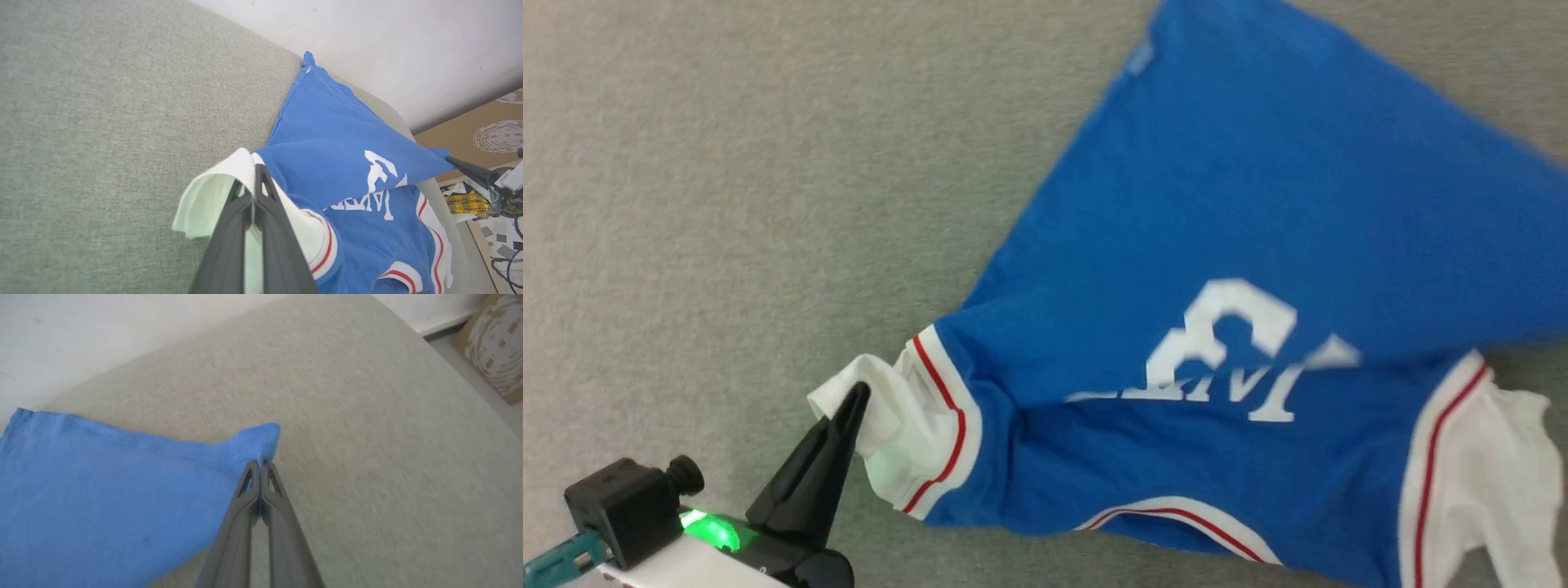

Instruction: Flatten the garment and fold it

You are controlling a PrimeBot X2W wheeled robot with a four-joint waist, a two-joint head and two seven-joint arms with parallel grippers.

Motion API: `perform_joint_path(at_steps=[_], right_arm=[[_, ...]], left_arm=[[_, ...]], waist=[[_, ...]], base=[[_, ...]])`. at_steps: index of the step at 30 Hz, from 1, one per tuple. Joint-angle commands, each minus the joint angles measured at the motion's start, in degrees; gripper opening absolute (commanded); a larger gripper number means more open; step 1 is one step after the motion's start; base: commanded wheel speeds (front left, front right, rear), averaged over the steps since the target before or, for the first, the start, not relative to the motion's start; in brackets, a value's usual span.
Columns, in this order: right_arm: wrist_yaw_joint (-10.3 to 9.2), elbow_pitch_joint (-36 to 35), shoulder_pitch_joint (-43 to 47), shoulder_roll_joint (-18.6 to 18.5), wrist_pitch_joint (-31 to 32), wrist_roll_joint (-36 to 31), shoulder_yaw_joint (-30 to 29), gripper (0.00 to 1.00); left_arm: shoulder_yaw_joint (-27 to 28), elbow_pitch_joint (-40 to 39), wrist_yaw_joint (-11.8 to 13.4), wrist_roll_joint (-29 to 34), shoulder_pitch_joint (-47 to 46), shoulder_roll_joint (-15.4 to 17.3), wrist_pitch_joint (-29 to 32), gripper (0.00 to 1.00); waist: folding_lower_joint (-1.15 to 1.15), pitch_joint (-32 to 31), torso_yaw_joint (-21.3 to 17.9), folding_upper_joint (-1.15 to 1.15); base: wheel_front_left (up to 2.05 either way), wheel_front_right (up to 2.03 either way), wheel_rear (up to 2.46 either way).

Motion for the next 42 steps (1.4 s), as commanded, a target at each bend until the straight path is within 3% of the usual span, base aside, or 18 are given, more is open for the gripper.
perform_joint_path(at_steps=[1, 6, 11, 12, 13, 16, 20, 24, 27, 34, 42], right_arm=[[-0.04, -0.5, 1.8, 0.7, 0.3, 0.6, -0.7, 0.00], [-0.04, -1.2, 24.6, 4.4, 2.7, 1.3, -6.9, 0.00], [-0.04, 10.3, 27.2, 4.6, -6.0, 5.2, -4.4, 0.00], [-0.04, 11.7, 26.6, 4.6, -8.3, 4.8, -3.0, 0.38], [-0.04, 12.3, 26.1, 4.6, -9.8, 4.1, -1.2, 1.00], [-0.04, 11.8, 24.5, 4.6, -13.2, 3.6, 0.3, 1.00], [-0.04, 1.8, 21.9, 4.5, -14.3, 1.2, 2.9, 1.00], [-0.04, -9.9, 17.0, 1.4, -10.9, 0.3, 5.7, 1.00], [-0.04, -12.2, 11.5, -0.7, -8.4, 0.5, 8.5, 1.00], [-0.04, -2.0, -2.5, -6.3, -5.0, -3.8, 19.1, 1.00], [-0.04, 12.0, -11.4, -9.9, -1.9, -5.5, 23.8, 1.00]], left_arm=[[0.2, -0.2, 0.3, 0.0, 0.4, 0.2, 0.1, 0.00], [1.0, -1.0, 0.9, -0.1, 2.3, 1.0, 0.3, 0.00], [1.7, -1.1, 1.5, -0.4, 3.6, 1.5, 0.6, 0.00], [1.7, -1.0, 1.6, -0.3, 3.8, 1.7, 0.9, 0.00], [1.7, -1.1, 1.8, -0.3, 4.0, 1.9, 1.1, 0.00], [1.8, -1.3, 2.1, -0.2, 4.2, 2.2, 1.7, 0.00], [1.9, -2.1, 2.2, -0.3, 4.3, 2.4, 1.9, 0.00], [1.5, -2.7, 1.9, -0.3, 3.8, 2.2, 1.7, 0.00], [0.9, -2.5, 1.3, -0.1, 2.6, 2.1, 1.5, 0.00], [-1.2, -1.5, 0.2, 0.8, -1.6, 1.4, 1.9, 0.00], [-3.1, -0.2, -0.6, 1.3, -5.2, 0.3, 2.1, 0.00]], waist=[[0.01, -3.1, -3.3, 0.00], [0.01, -4.1, -5.8, 0.00], [0.01, -6.3, -8.5, 0.00], [0.01, -6.9, -8.9, 0.00], [0.01, -7.4, -9.2, 0.00], [0.01, -8.3, -9.5, 0.00], [0.01, -9.3, -9.1, 0.00], [0.01, -8.9, -7.5, 0.00], [0.01, -7.8, -5.9, 0.00], [0.01, -3.6, -2.8, 0.00], [0.01, 0.8, 0.2, 0.00]], base=[[0.00, 0.00, 0.00], [0.00, 0.00, 0.00], [0.00, 0.00, 0.00], [0.00, 0.00, 0.00], [0.00, 0.00, 0.00], [0.00, 0.00, 0.00], [0.00, 0.00, 0.00], [0.00, 0.00, 0.00], [0.00, 0.00, 0.00], [0.00, 0.00, 0.00], [0.00, 0.00, 0.00]])
